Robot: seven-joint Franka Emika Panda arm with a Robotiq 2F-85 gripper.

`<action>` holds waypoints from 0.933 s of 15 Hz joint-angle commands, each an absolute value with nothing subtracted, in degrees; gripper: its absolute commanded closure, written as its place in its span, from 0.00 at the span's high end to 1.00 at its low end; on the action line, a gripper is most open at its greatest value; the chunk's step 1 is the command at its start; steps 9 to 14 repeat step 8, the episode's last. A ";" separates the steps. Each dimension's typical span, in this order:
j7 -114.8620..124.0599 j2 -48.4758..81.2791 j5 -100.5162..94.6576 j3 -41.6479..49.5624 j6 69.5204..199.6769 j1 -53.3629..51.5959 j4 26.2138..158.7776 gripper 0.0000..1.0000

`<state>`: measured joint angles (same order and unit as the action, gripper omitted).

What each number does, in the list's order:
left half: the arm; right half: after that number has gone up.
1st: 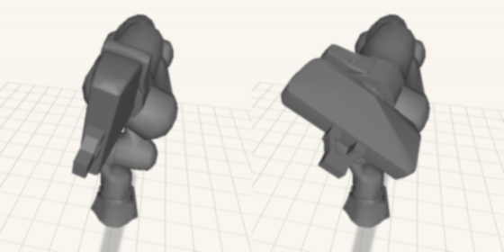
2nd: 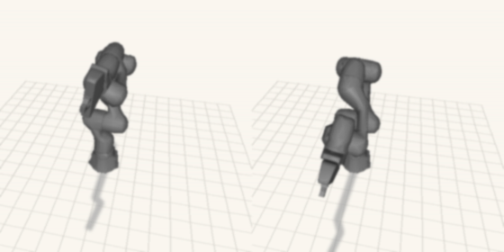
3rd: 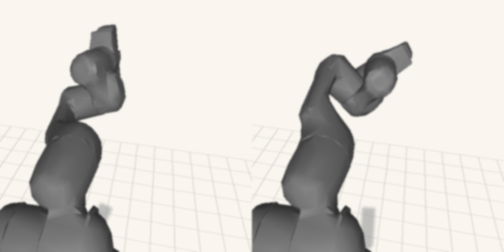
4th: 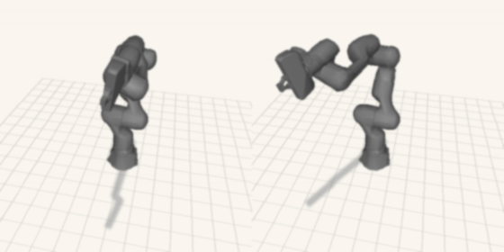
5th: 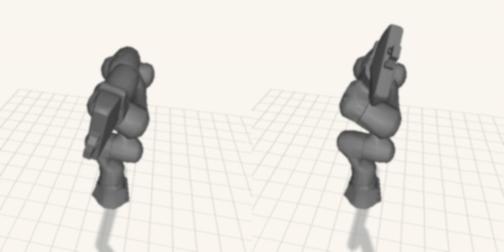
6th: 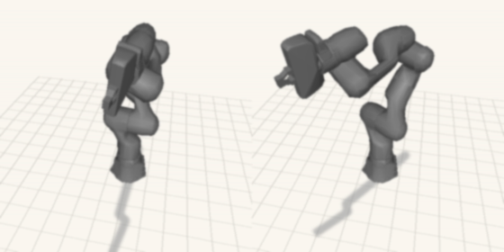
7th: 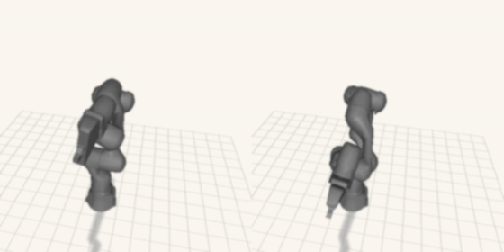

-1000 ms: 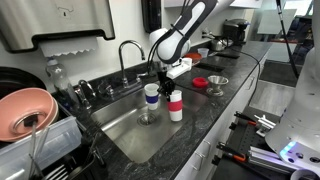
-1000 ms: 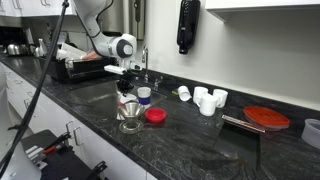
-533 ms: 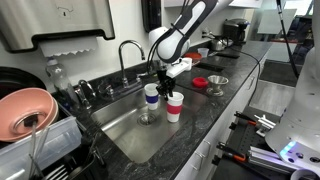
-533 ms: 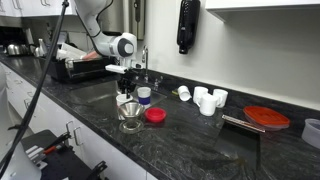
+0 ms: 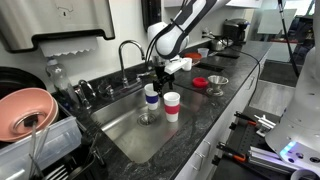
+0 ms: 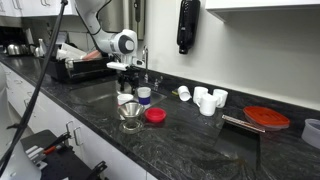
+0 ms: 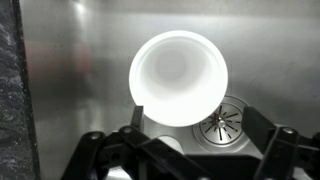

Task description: Put the white and pink cup in the sink

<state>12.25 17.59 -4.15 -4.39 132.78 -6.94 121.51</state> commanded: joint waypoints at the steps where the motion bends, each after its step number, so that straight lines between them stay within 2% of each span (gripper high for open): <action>1: 7.87 13.95 3.60 -6.19 128.20 -5.69 121.25 1.00; 2: 10.78 15.97 -0.14 -4.67 131.33 -7.10 121.19 1.00; 14: 9.62 14.09 2.19 -5.23 129.01 -6.89 121.38 1.00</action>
